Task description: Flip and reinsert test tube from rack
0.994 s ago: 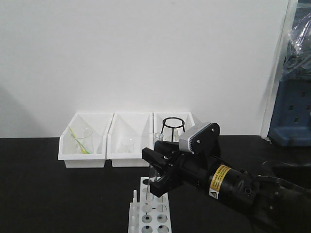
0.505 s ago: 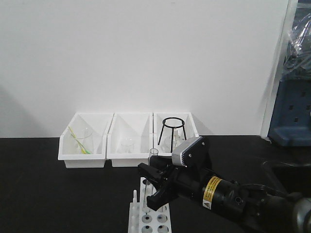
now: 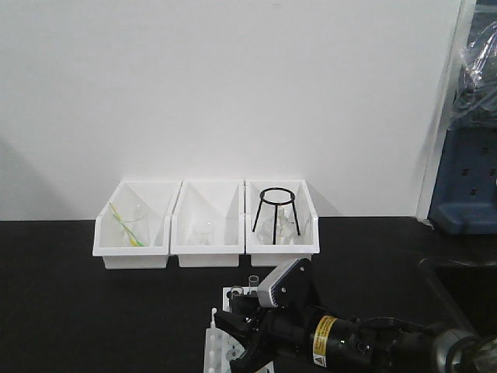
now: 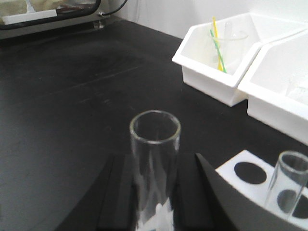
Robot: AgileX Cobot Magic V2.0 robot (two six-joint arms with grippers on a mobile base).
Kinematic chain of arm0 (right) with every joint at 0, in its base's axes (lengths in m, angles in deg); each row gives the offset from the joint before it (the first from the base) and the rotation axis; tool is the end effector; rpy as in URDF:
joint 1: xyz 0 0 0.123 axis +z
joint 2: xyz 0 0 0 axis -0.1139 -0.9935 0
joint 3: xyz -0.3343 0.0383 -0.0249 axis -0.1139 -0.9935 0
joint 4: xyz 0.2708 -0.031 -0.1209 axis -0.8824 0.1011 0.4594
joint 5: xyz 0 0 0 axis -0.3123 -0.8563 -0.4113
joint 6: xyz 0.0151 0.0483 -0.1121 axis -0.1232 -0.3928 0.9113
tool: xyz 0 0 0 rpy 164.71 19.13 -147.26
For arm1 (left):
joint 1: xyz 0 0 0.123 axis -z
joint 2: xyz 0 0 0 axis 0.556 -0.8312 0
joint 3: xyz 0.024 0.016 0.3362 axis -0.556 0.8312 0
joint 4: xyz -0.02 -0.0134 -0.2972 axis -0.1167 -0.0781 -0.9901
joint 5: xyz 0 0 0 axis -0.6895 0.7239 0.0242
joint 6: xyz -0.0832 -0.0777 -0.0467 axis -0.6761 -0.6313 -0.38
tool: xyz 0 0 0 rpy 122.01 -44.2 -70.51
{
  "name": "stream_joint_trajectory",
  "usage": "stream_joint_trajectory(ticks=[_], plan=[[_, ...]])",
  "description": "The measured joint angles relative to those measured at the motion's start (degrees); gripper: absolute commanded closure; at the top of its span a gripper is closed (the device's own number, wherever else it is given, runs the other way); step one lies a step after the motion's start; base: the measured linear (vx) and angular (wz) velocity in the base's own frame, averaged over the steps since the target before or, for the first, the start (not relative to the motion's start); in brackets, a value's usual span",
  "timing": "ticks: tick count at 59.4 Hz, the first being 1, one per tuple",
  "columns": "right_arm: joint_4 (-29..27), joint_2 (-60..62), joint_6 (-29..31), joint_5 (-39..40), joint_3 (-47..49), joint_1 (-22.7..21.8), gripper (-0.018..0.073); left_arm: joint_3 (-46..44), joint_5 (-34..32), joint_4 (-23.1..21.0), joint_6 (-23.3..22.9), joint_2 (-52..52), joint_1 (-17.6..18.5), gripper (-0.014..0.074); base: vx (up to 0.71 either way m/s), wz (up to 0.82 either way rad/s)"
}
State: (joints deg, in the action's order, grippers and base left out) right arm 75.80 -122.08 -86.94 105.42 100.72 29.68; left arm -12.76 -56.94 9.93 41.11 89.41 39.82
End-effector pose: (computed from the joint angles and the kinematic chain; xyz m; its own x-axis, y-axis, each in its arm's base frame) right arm 0.4055 0.2433 0.1816 -0.1486 -0.1722 -0.9738 -0.8221 0.5688 0.0249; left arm 0.0823 -0.0088 0.1972 0.0259 0.0241 -0.9994 0.1046 0.9942 0.0267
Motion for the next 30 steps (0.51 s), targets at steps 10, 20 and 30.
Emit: stream_joint_trajectory(ticks=[10, 20, 30], plan=[[0.0, -0.5, 0.0, 0.0, 0.0, 0.0, 0.0487, 0.0, 0.0, 0.0, 0.0, 0.0, 0.0, 0.0602, 0.00, 0.00], [-0.2, -0.6, 0.0, 0.0, 0.0, 0.0, 0.0305, 0.0, 0.0, 0.0, 0.0, 0.0, 0.0, 0.0602, 0.00, 0.00], [-0.1, -0.6, 0.0, 0.2, 0.0, 0.0, 0.0110, 0.0, 0.0, 0.0, 0.0, 0.0, 0.0, 0.0602, 0.00, 0.00]])
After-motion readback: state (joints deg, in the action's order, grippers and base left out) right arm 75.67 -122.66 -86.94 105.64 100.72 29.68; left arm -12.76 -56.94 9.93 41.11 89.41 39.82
